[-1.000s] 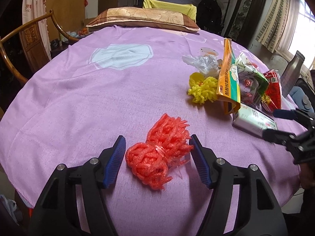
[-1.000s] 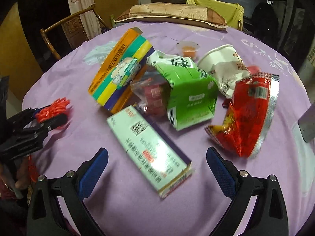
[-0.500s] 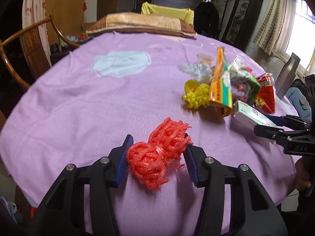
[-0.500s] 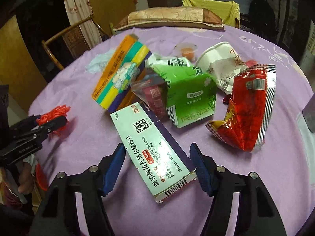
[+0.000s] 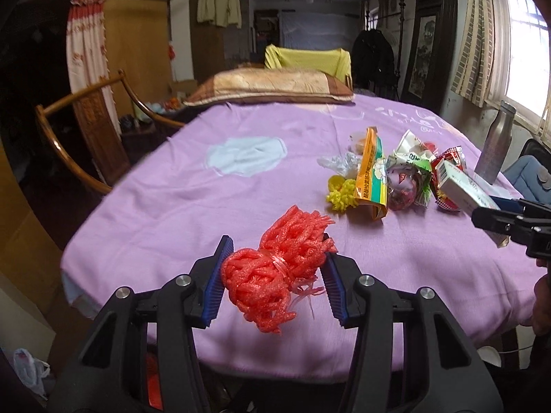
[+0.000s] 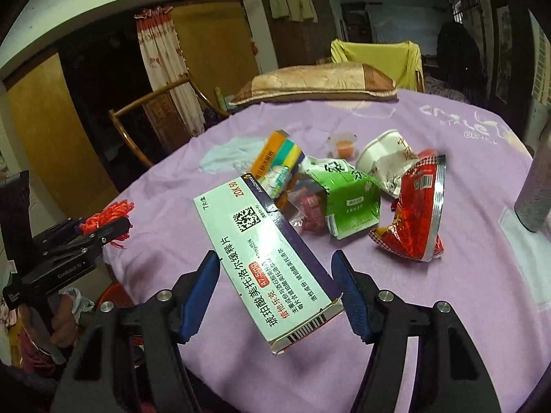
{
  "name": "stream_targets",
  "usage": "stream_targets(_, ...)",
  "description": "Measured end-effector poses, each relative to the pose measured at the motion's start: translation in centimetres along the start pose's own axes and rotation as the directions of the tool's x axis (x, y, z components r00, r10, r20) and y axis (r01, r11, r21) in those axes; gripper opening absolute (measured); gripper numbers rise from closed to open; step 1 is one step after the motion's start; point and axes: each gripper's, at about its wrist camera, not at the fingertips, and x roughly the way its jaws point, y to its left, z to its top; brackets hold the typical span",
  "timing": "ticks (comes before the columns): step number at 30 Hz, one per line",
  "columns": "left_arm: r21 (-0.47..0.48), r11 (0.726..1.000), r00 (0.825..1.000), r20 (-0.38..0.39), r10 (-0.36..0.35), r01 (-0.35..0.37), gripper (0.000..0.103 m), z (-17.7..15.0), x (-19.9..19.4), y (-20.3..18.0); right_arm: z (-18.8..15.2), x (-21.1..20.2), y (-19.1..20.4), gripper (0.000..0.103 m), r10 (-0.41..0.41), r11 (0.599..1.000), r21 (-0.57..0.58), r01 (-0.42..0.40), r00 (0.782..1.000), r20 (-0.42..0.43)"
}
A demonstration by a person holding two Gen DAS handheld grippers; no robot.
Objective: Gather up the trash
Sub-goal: 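Close left tool on the red mesh while right tool grasps the white medicine box, then carry both items down to the red wastebasket and open both tools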
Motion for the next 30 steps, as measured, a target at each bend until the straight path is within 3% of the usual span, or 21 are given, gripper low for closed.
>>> stream_targets(8, -0.011, 0.998, 0.997, 0.059, 0.055, -0.055, 0.05, -1.8, -4.6, 2.5, -0.5, -2.1, 3.7, 0.066, 0.048, 0.998, -0.038, -0.047, 0.998, 0.032)
stream_targets(15, -0.014, 0.99, 0.989, 0.037, 0.14, -0.14, 0.05, -4.1, -5.9, 6.8, 0.4, -0.1, 9.5, 0.066, 0.11, 0.988, -0.109, -0.112, 0.994, -0.022)
stream_targets(19, -0.013, 0.981, 0.981, -0.021, 0.191, -0.191, 0.05, -6.0, -5.4, 10.5, 1.0, 1.8, 13.5, 0.066, 0.142, 0.975, -0.163, -0.152, 0.987, -0.072)
stream_targets(23, 0.003, 0.97, 0.962, -0.122, 0.243, -0.244, 0.05, -9.0, -3.8, 13.9, 1.4, 4.2, 17.7, 0.066, 0.178, 0.955, -0.217, -0.204, 0.975, -0.135)
stream_targets(29, -0.048, 0.964, 0.923, -0.303, 0.236, -0.262, 0.053, -14.8, -1.0, 19.2, 0.8, 8.3, 23.8, 0.066, 0.199, 0.92, -0.282, -0.271, 0.945, -0.258)
stream_targets(30, -0.057, 0.964, 0.917, -0.327, 0.228, -0.26, 0.058, -15.8, -0.5, 19.8, 0.6, 9.1, 24.8, 0.066, 0.199, 0.915, -0.289, -0.281, 0.939, -0.281)
